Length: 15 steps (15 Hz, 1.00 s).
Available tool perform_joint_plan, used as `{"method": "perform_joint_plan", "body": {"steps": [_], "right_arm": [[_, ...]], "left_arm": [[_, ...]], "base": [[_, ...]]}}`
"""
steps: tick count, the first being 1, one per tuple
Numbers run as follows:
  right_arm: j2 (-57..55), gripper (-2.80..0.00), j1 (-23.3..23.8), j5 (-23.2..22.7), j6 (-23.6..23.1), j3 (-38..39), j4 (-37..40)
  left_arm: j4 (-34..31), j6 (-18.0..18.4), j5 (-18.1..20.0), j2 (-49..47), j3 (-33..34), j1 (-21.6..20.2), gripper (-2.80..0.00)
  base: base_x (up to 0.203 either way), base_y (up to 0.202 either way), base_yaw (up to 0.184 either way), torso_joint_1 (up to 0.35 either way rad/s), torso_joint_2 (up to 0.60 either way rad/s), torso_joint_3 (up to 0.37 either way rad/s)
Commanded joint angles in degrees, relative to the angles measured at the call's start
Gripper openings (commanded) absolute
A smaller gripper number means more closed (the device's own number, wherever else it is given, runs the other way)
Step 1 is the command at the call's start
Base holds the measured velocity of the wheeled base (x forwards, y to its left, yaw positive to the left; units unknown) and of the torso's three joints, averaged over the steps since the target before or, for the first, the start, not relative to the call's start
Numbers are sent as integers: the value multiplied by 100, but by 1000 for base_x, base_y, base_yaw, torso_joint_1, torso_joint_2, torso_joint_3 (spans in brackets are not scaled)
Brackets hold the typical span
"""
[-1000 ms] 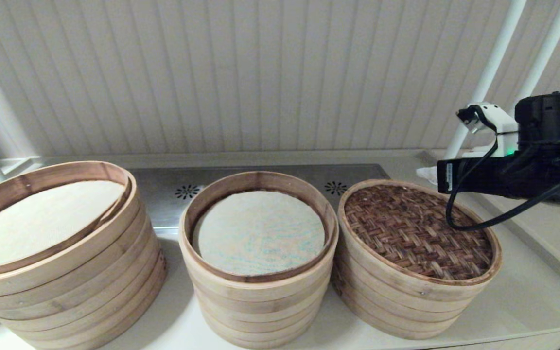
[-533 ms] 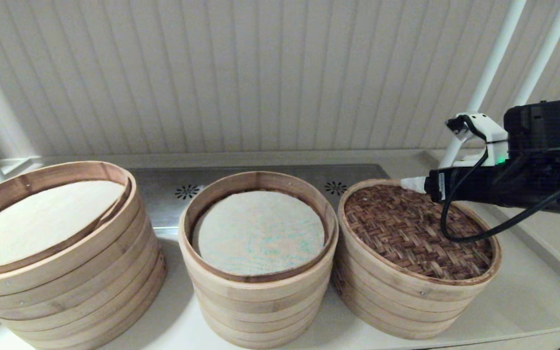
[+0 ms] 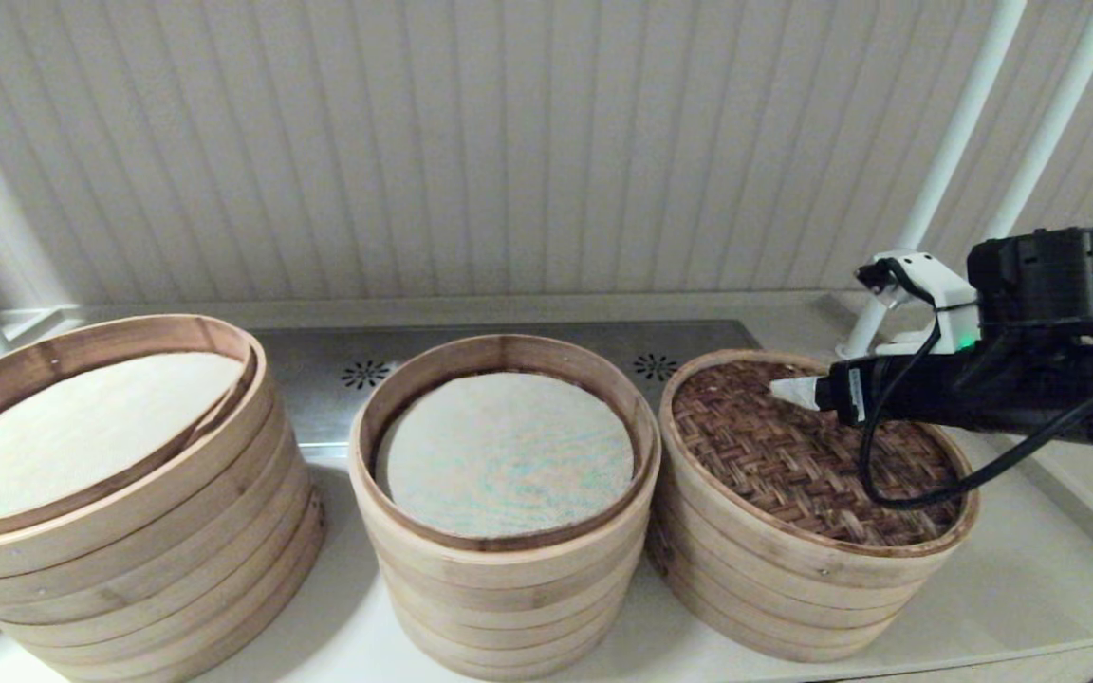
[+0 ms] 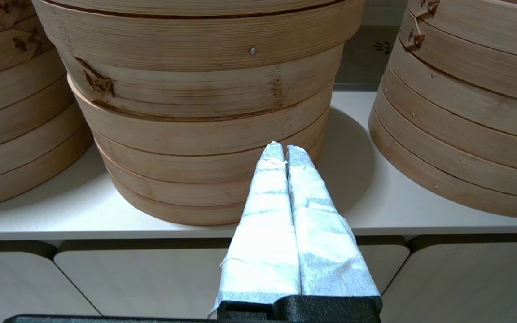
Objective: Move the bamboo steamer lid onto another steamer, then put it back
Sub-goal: Pick up the steamer
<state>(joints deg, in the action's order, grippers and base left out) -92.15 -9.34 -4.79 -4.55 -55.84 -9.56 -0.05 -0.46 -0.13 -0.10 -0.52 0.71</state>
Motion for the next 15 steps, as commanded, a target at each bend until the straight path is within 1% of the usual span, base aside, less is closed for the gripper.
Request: {"method": "perform_joint_plan", "body": {"steps": [1,13,14,15], "right_arm": [[-13,0,-33,-6,-11,64,-11],[-137,0,-33,-22,25,108,-2],[-120,-280,-33,-22,25,114,-2],[-119,-280,-42,-22,17,134,-2]], "left_arm": [[4,-7,-4,1,0,0,-280],[-4,-7,-4,1,0,0,-280],[5,2,4,1,0,0,-280],[5,-6,-4,1,0,0,-280]], "base": [[0,0,0,0,0,0],[0,0,0,0,0,0],[0,0,0,0,0,0],[0,0,0,0,0,0]]}}
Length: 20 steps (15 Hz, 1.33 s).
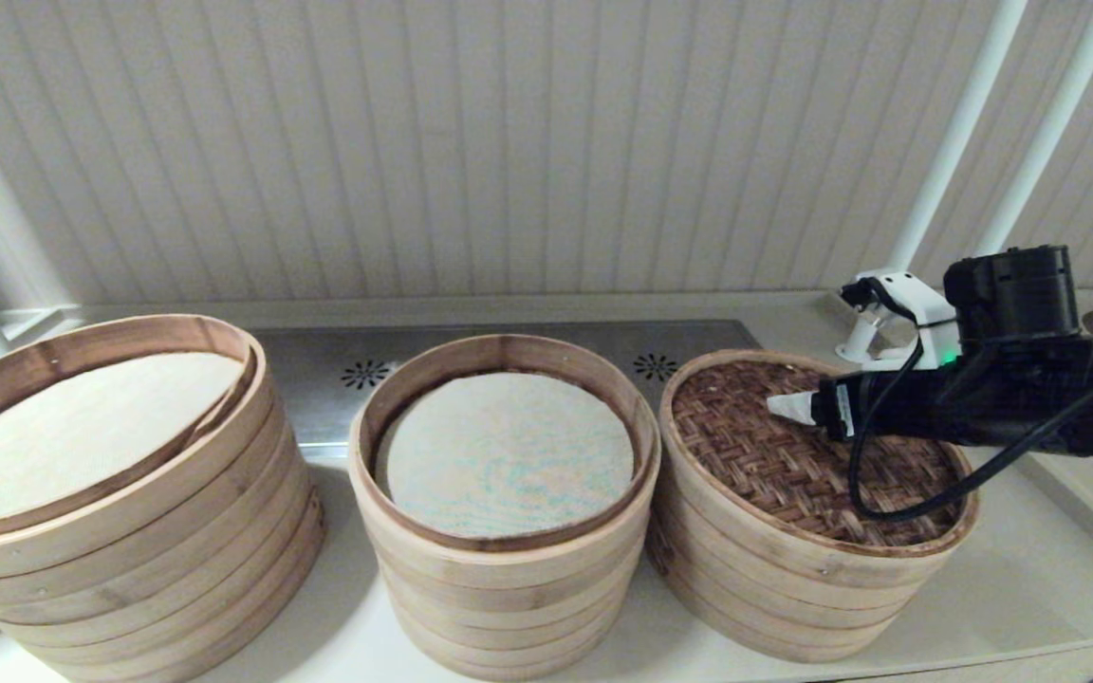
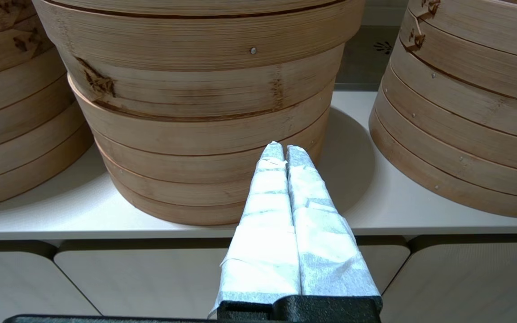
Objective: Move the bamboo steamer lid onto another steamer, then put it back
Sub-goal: Pick up the steamer
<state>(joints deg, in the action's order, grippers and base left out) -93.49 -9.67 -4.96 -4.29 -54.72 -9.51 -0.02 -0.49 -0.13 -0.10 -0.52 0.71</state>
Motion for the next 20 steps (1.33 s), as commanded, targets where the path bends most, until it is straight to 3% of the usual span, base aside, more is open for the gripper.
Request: {"method": "perform_joint_plan", "body": {"steps": [1,20], "right_arm": [[15,-280,-16,-12,-26,92,-12],[326,-280,-169,-5,-16,-65,-16]], "left_arm": [[-4,5,-4,1,0,0,-280],[-3,-3,-4,1,0,0,-280]], "base": [[0,0,0,0,0,0],[0,0,0,0,0,0]]}}
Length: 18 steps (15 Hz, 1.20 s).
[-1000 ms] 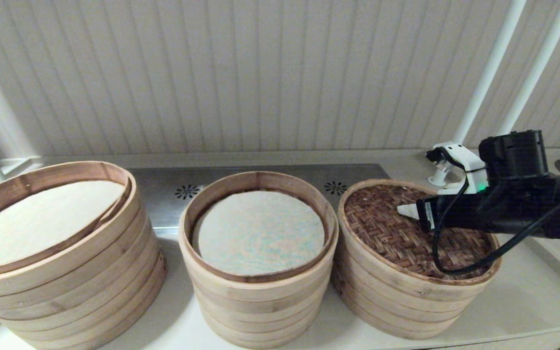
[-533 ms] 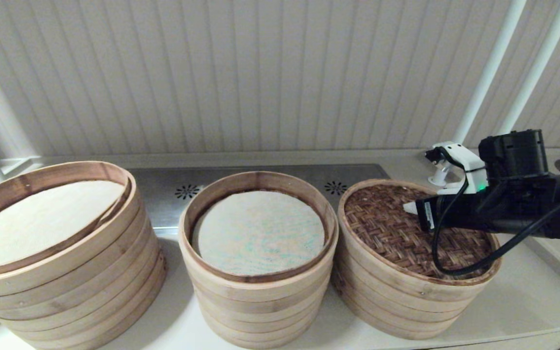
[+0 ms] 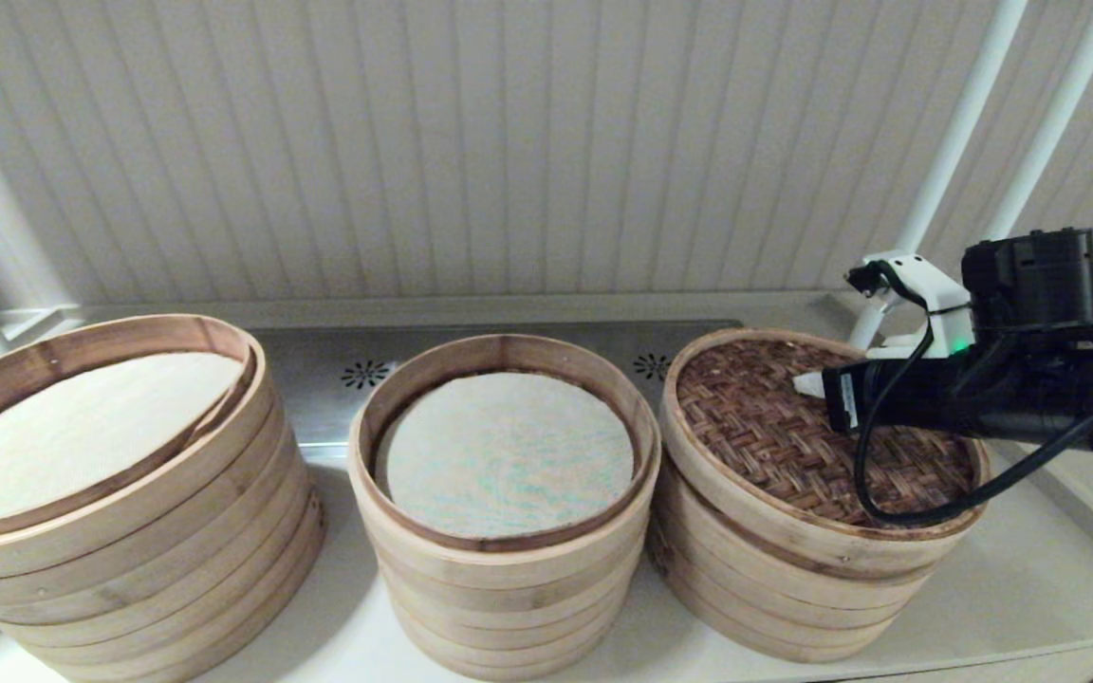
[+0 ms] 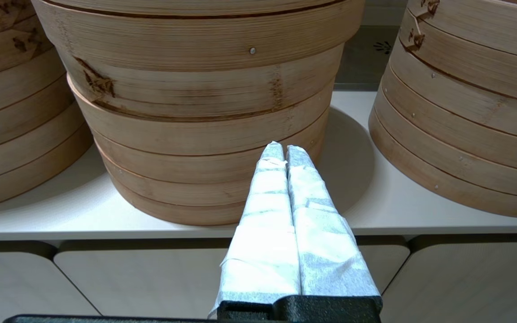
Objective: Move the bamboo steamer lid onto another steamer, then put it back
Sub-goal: Pick up the steamer, then put the steamer
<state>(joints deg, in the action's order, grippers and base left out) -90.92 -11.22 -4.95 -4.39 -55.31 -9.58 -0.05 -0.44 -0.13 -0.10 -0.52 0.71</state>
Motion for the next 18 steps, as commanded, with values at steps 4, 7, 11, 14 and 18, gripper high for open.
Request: {"method": "perform_joint_plan", "body": {"steps": [4,7,11,14,18], "right_arm": [[196,-280,-90,-6,6,-23,-2],[296,-280,-91,-6,23,-53,0],[470,-280,-91,3,35,-94,9],[685,-280,-98,11,52,-171,32],[806,-280,-83,28,143,-512,92]], "left_arm": [[-4,0,-4,1,0,0,-280],[5,-4,-4,1,0,0,-280],[5,-9,-4,1,0,0,-280],[2,0,-4,1,0,0,-280],[5,0,2,1,0,0,-280]], "base": [[0,0,0,0,0,0],[0,0,0,0,0,0],[0,0,0,0,0,0],[0,0,0,0,0,0],[0,0,0,0,0,0]]}}
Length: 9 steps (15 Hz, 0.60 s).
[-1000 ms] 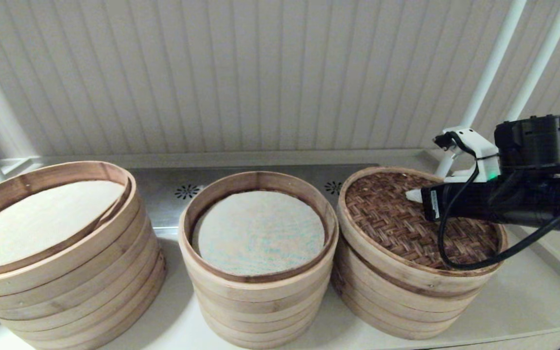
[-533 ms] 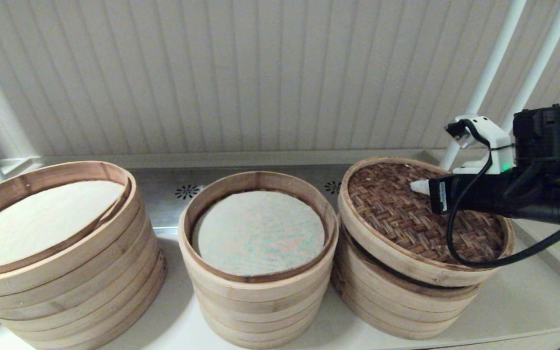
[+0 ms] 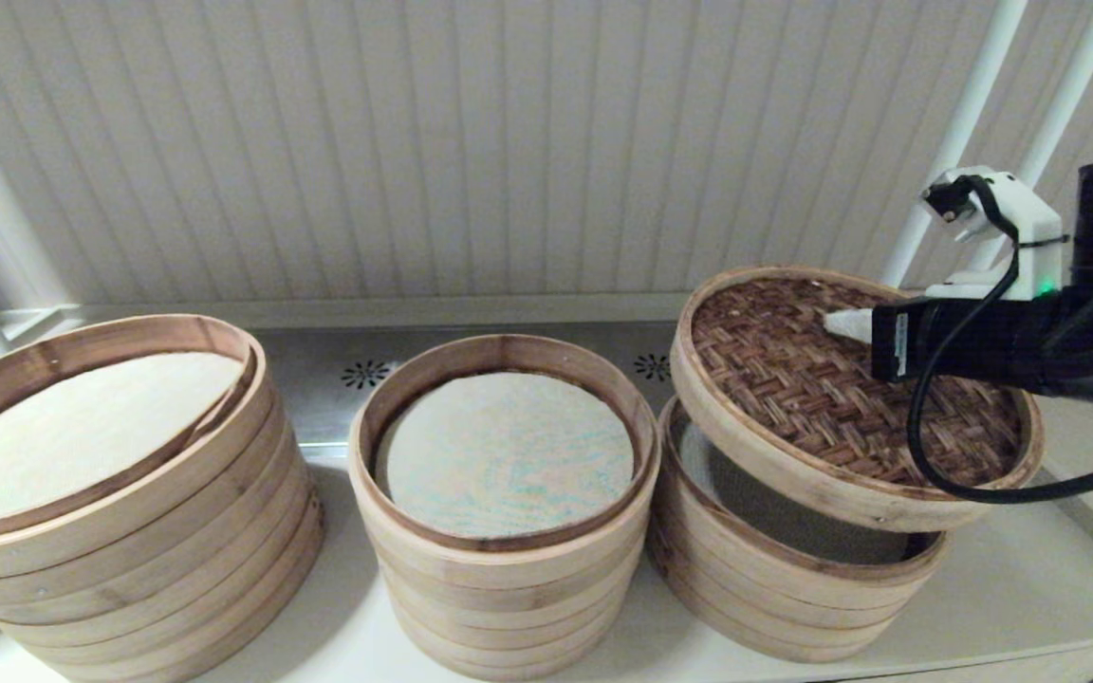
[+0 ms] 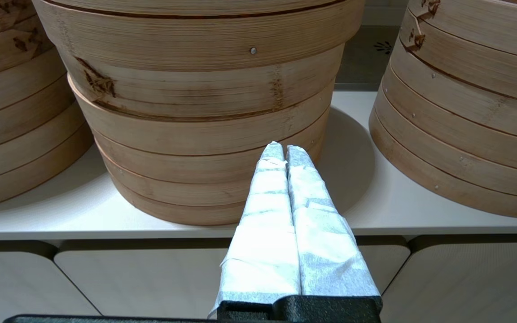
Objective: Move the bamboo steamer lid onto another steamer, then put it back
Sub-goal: Put the steamer
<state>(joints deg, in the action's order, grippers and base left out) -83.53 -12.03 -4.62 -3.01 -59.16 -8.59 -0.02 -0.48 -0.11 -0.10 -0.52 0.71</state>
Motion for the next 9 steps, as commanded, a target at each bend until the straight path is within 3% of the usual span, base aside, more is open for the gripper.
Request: {"method": "perform_joint_plan", "body": {"steps": [1,5,9], "right_arm": [[56,-280,-7,6,25,-323,38],[25,-280,-288,6,139,-1436,1042],[-311,-280,-1099,52,246,-2089,1522]], "left_arm": [[0,4,-7,1,0,0,-280],[-3,-1,-4,1,0,0,-280],[-6,-3,-7,1,0,0,-280]], "base": [[0,0,0,0,0,0],[0,0,0,0,0,0],[0,0,0,0,0,0]]}}
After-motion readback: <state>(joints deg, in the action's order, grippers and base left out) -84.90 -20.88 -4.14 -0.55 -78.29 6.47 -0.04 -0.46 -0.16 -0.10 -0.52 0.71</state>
